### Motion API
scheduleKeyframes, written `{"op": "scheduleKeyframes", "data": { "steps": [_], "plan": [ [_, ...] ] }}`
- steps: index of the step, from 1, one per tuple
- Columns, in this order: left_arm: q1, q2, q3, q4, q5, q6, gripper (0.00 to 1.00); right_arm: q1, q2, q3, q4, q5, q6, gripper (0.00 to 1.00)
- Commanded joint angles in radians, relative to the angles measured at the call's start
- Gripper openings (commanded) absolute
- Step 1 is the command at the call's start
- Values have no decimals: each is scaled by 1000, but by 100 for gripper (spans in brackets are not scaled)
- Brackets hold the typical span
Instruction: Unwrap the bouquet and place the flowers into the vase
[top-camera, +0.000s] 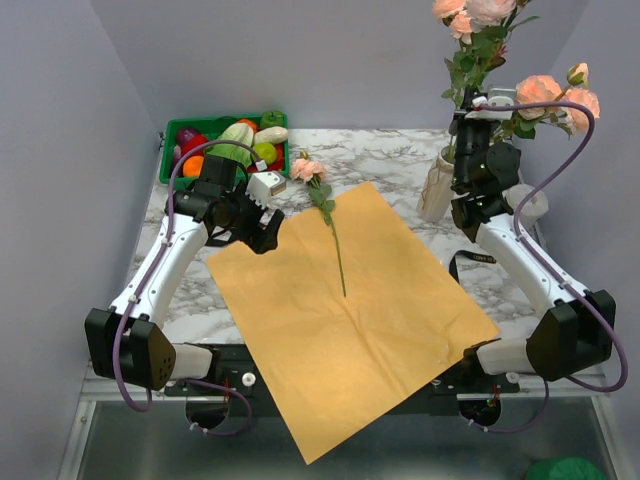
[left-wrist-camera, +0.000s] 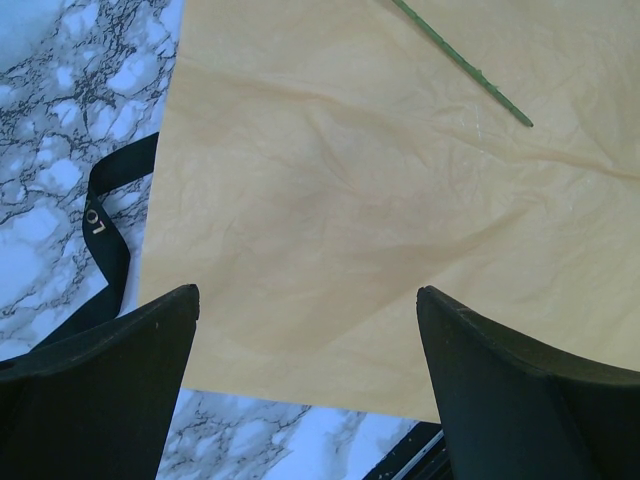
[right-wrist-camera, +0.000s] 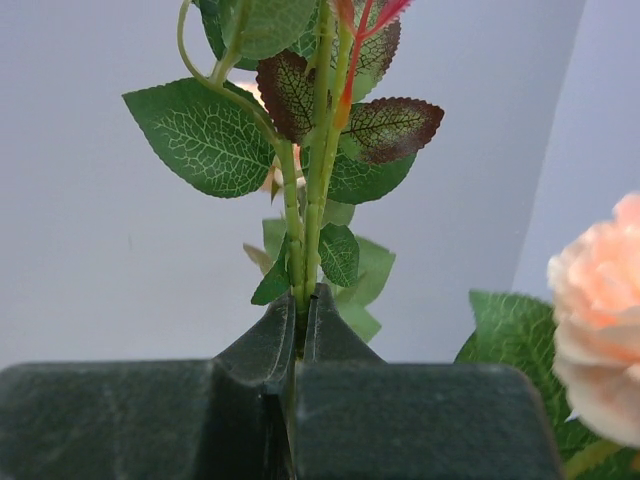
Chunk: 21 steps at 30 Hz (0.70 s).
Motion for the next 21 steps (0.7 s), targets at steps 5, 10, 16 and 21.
{"op": "scheduleKeyframes", "data": {
  "steps": [5, 10, 16, 21],
  "plan": [
    [7, -14, -6, -17, 26, 29, 99, -7, 20, -91, 144, 73, -8, 1],
    [10, -14, -6, -29, 30, 43, 99, -7, -3, -95, 30, 79, 53, 31],
    [13, -13, -5, -36, 27, 49, 99, 36, -126, -126, -139, -30, 116, 95],
    [14, -10, 7, -43, 30, 43, 99, 153, -140, -92, -314, -7, 117, 100]
  ]
}}
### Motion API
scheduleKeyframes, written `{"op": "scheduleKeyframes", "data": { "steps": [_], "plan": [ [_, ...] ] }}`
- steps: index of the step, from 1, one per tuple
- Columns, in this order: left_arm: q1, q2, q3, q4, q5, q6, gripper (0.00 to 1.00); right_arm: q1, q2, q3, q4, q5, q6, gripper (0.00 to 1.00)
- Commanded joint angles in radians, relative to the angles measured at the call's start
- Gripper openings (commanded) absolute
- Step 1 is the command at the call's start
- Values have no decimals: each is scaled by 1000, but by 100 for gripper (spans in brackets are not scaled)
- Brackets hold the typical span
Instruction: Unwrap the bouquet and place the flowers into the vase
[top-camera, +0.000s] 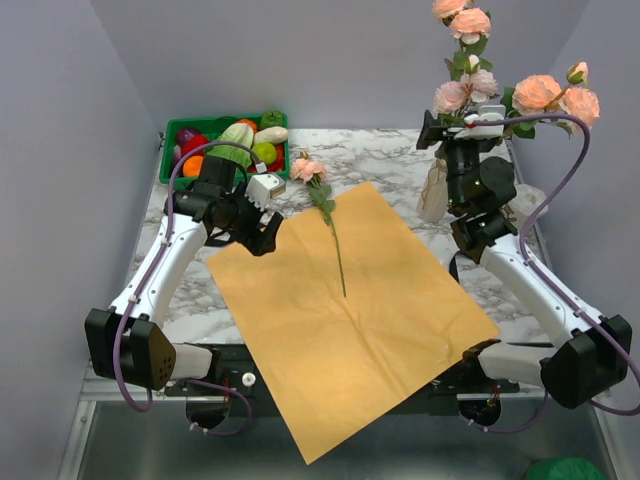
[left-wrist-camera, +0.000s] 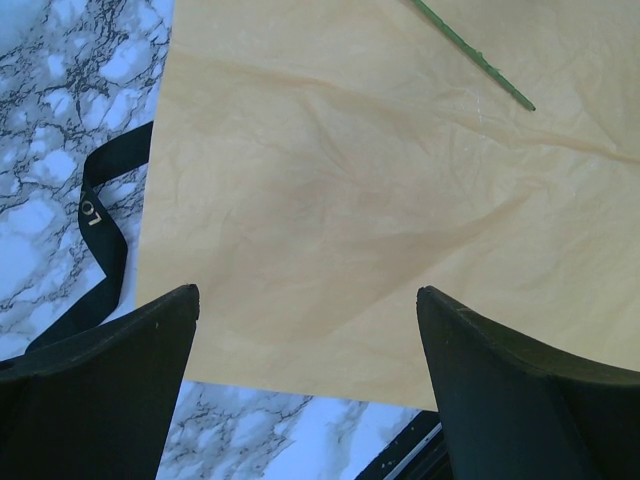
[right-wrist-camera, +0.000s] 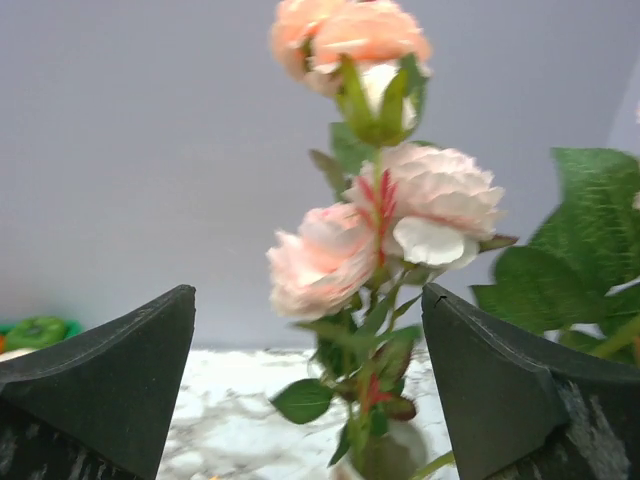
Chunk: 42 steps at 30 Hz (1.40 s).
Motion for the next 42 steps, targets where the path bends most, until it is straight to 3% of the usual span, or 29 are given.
{"op": "scheduleKeyframes", "data": {
  "steps": [1, 4, 9, 15, 24, 27, 34, 42],
  "plan": [
    [6, -10, 9, -15, 31, 4, 99, 106, -17, 19, -180, -26, 23, 100],
    [6, -8, 14, -17, 34, -5, 99, 216, 18, 8, -247, -44, 47, 100],
    [6, -8, 28, -23, 37, -14, 99, 328, 250, 166, -509, -41, 196, 100],
    [17, -17, 46, -35, 41, -17, 99, 337, 495, 373, -799, -88, 369, 100],
    [95, -49, 58, 29, 24, -82, 99, 336, 717, 482, -896, -222, 431, 100],
    [124, -48, 75, 29, 37, -92, 99, 336, 774, 523, -927, -224, 440, 94],
    [130, -40, 95, 5, 38, -94, 99, 328, 887, 588, -964, -210, 441, 71],
    [132, -45, 108, -17, 61, -82, 99, 308, 1006, 697, -1040, -202, 435, 63]
  ]
}}
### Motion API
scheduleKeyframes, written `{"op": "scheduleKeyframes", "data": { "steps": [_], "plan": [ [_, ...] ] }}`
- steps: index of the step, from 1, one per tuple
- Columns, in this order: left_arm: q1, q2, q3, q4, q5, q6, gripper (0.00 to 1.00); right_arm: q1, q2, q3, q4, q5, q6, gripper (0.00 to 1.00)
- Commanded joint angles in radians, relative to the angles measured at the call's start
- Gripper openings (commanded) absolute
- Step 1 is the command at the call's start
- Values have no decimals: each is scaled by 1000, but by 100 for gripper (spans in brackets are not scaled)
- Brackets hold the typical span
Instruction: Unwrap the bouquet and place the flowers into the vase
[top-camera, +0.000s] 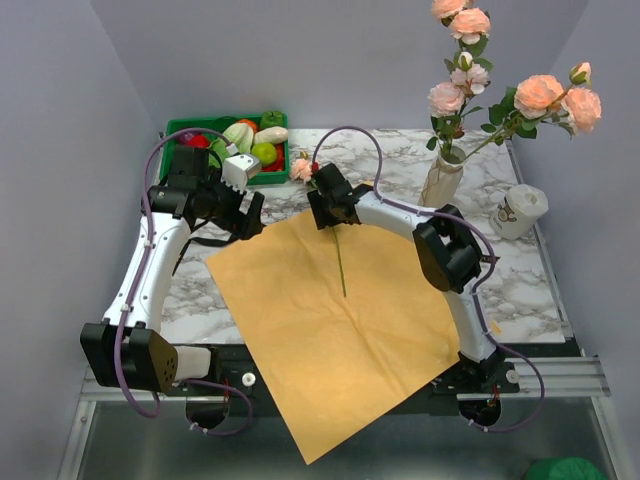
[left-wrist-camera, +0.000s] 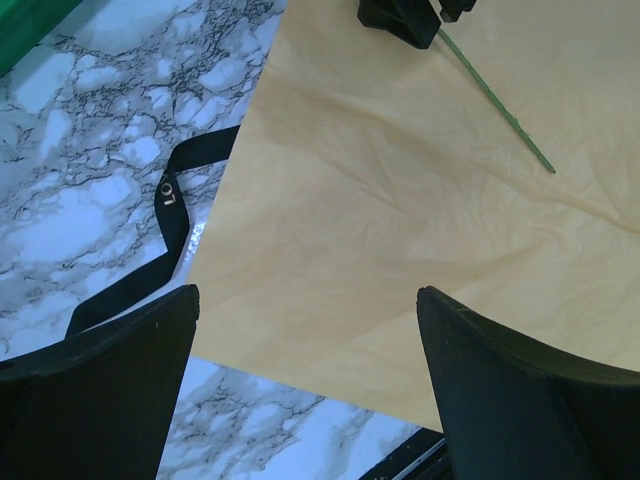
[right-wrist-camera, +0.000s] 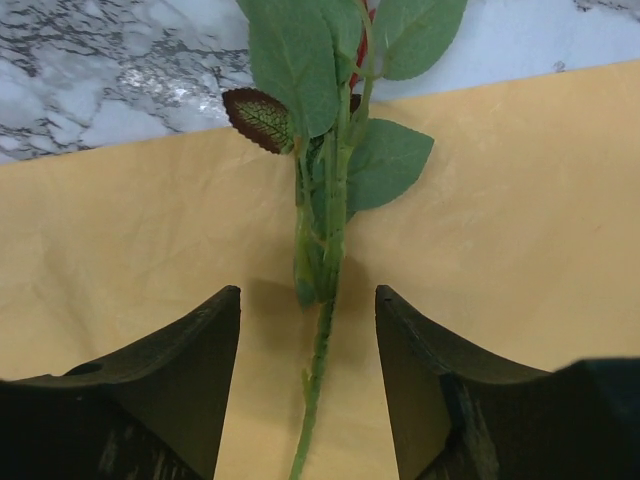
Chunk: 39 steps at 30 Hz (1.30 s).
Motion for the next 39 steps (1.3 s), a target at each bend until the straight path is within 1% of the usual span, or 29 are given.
{"op": "scheduleKeyframes", "data": {
  "steps": [1, 6, 7, 9, 12, 13, 15, 16, 17, 18, 19, 20, 22, 26, 27, 30, 31, 32, 35, 37, 38, 39],
  "plan": [
    [6, -19, 34, -22, 44, -2, 99, -14, 60, 79, -79, 2, 1, 62],
    [6, -14, 37, -28, 44, 5, 99, -17, 121, 142, -127, 4, 10, 58],
    [6, -13, 36, -28, 46, 7, 99, -15, 129, 148, -131, 10, 11, 50],
    [7, -17, 23, -24, 46, 16, 99, -17, 137, 162, -138, 13, 14, 47],
    [7, -16, 11, -16, 46, 16, 99, -20, 144, 185, -162, 7, 21, 36],
    [7, -13, 11, -19, 47, 16, 99, -20, 143, 194, -164, 7, 24, 29],
    [7, -9, 14, -21, 53, 18, 99, -21, 141, 199, -167, 0, 31, 23],
    [7, -9, 17, -24, 55, 19, 99, -23, 138, 203, -167, -4, 31, 17],
    [7, -11, 19, -25, 55, 18, 99, -21, 137, 205, -170, -6, 36, 14],
    [7, -11, 22, -27, 55, 19, 99, -21, 132, 207, -174, -4, 39, 10],
    [7, -14, 22, -28, 55, 21, 99, -21, 123, 207, -173, 0, 42, 3],
    [6, -16, 22, -28, 55, 19, 99, -21, 100, 202, -173, 5, 44, 1],
    [7, -16, 22, -30, 56, 19, 99, -20, 63, 194, -168, 10, 48, 1],
    [9, -17, 22, -28, 58, 13, 99, -23, -79, 145, -112, 26, 34, 1],
    [9, -16, 20, -24, 62, 13, 99, -21, -142, 124, -86, 33, 19, 1],
    [10, -14, 16, -19, 75, 10, 99, -21, -246, 93, -23, 42, -39, 1],
    [12, -13, 14, -15, 75, 8, 99, -21, -315, 76, -7, 46, -57, 1],
    [12, -11, 12, -12, 79, 5, 99, -21, -346, 69, 10, 51, -76, 1],
    [13, -5, 8, -7, 85, 7, 99, -21, -490, 21, 94, 71, -179, 1],
    [15, -5, 3, -4, 89, 7, 99, -21, -561, -14, 180, 97, -278, 1],
    [16, -5, 0, -1, 89, 8, 99, -21, -639, -58, 218, 108, -315, 1],
    [18, -6, -7, 8, 92, 8, 99, -23, -671, -80, 296, 117, -385, 1]
  ]
}}
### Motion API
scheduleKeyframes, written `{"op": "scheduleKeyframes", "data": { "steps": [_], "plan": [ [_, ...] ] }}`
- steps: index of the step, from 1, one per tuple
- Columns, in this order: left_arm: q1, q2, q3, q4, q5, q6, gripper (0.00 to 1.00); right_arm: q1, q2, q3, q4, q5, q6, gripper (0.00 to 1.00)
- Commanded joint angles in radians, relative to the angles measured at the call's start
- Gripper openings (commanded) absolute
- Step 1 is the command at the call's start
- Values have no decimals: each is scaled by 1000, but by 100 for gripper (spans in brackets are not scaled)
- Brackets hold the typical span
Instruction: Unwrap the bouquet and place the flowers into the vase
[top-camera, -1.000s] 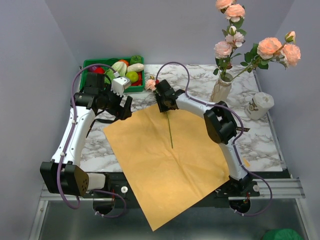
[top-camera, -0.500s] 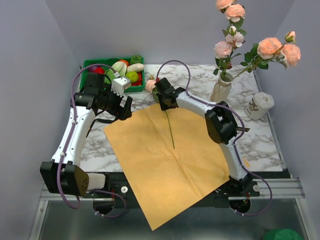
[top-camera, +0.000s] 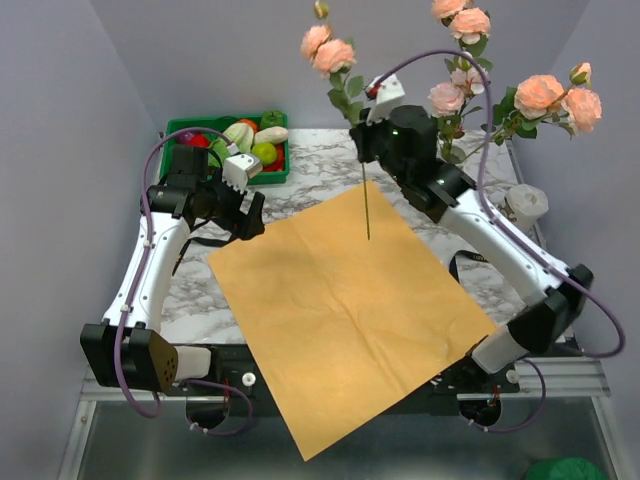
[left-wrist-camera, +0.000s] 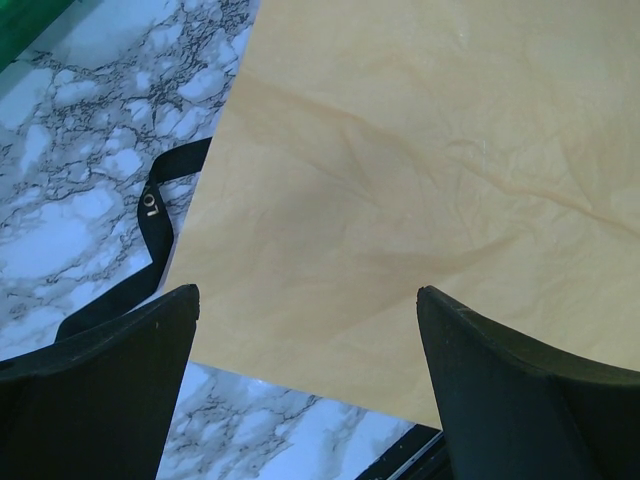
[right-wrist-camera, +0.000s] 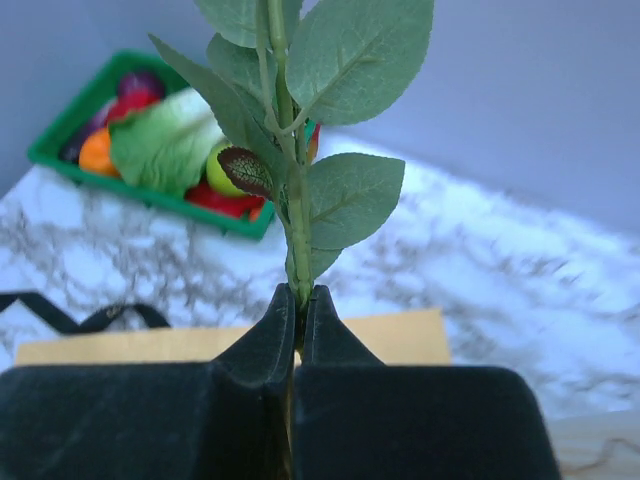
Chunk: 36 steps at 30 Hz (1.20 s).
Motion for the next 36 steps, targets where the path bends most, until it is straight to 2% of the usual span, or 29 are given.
{"op": "scheduleKeyframes", "data": {
  "steps": [1, 9, 15, 21, 36],
  "plan": [
    [11, -7, -23, 28, 42, -4, 99, -7, -179, -116, 259, 78, -261, 1],
    [20, -1, -37, 41, 61, -1, 99, -158, -433, -307, 672, 127, -445, 1],
    [30, 7, -34, 39, 68, 7, 99, -270, -476, -438, 998, 170, -535, 1],
    [36, 9, -37, 39, 76, 10, 99, -327, -427, -452, 1115, 191, -576, 1],
    [56, 27, -24, 25, 88, 34, 99, -393, -295, -447, 1174, 174, -538, 1]
  ]
}}
